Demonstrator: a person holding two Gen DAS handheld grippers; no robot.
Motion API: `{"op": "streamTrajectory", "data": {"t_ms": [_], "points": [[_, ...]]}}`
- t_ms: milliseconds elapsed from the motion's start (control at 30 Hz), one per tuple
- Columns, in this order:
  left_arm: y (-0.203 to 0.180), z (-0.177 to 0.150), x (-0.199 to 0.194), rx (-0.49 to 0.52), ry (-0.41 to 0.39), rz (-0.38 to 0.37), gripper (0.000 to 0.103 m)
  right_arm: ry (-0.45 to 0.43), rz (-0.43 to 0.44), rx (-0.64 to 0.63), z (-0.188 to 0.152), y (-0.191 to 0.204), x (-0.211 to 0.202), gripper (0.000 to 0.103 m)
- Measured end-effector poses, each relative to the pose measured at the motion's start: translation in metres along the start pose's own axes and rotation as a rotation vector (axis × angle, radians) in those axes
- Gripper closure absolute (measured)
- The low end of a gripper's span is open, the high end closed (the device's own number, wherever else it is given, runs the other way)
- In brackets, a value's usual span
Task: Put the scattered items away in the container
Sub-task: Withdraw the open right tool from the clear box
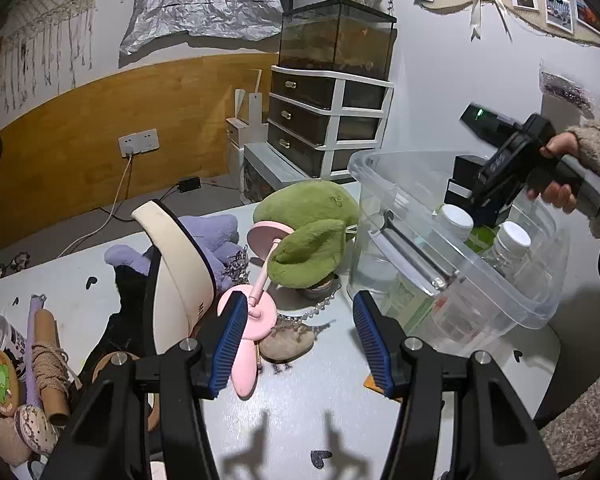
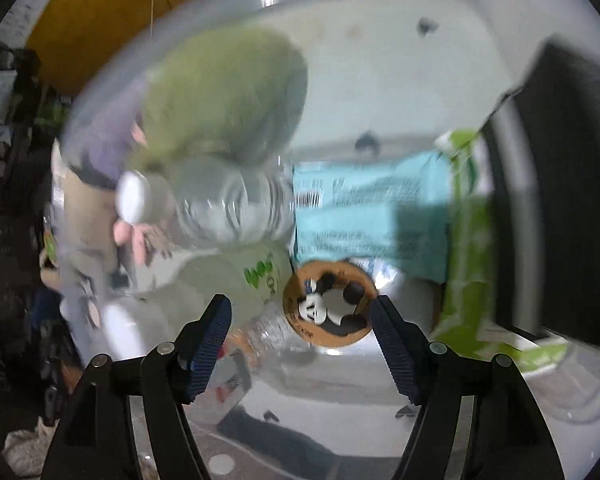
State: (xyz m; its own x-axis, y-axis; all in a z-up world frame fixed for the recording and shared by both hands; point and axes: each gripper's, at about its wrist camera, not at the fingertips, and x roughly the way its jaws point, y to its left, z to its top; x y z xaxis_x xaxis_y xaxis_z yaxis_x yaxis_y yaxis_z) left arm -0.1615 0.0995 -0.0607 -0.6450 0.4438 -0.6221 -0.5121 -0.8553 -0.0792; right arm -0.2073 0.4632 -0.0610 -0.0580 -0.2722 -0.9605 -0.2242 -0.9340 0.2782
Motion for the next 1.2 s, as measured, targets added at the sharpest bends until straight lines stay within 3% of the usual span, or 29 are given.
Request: {"op": "streamTrajectory", "data": {"t_ms": [67,200,300,333,400,500,700,833,867,933,967,1067,1200], "points": [[-0.001,-0.002,-0.005,0.005,-0.005,0.003,0.048,-0.068,0.003,0.005,-0.009,0.004,-0.009,0.075],[-0.004,-0.005,-0.015,0.016,-0.018,0.008,0.048,-0.203,0.011,0.014,-0.026,0.013,-0.025,0.086],[-0.005,-0.009,-0.023,0.015,-0.024,0.015,0.047,-0.305,0.017,0.021,-0.04,0.02,-0.037,0.087],[-0.004,-0.01,-0.027,0.009,-0.029,0.02,0.046,-0.374,-0.012,0.01,-0.05,0.026,-0.044,0.087],[-0.003,-0.014,-0.033,-0.006,-0.041,0.031,0.036,-0.51,-0.035,-0.011,-0.07,0.038,-0.049,0.086],[0.0,-0.019,-0.044,-0.028,-0.052,0.049,0.029,-0.638,-0.007,0.013,-0.095,0.048,-0.047,0.086],[0.005,-0.029,-0.059,-0.04,-0.067,0.093,0.024,-0.893,0.046,0.069,-0.155,0.073,-0.05,0.086],[0.01,-0.037,-0.066,-0.057,-0.066,0.114,0.023,-1.022,-0.02,0.071,-0.183,0.098,-0.044,0.086],[0.012,-0.038,-0.067,-0.062,-0.066,0.115,0.023,-1.034,-0.039,0.072,-0.189,0.104,-0.039,0.082],[0.015,-0.04,-0.07,-0.075,-0.066,0.12,0.019,-1.039,-0.089,0.078,-0.199,0.115,-0.029,0.043],[0.017,-0.042,-0.072,-0.08,-0.07,0.124,0.015,-1.032,-0.121,0.085,-0.202,0.119,-0.024,0.018],[0.021,-0.044,-0.079,-0.089,-0.081,0.129,0.014,-1.026,-0.21,0.079,-0.213,0.133,-0.007,0.017],[0.025,-0.049,-0.086,-0.091,-0.081,0.142,0.014,-1.032,-0.263,0.122,-0.225,0.143,0.01,0.017]]}}
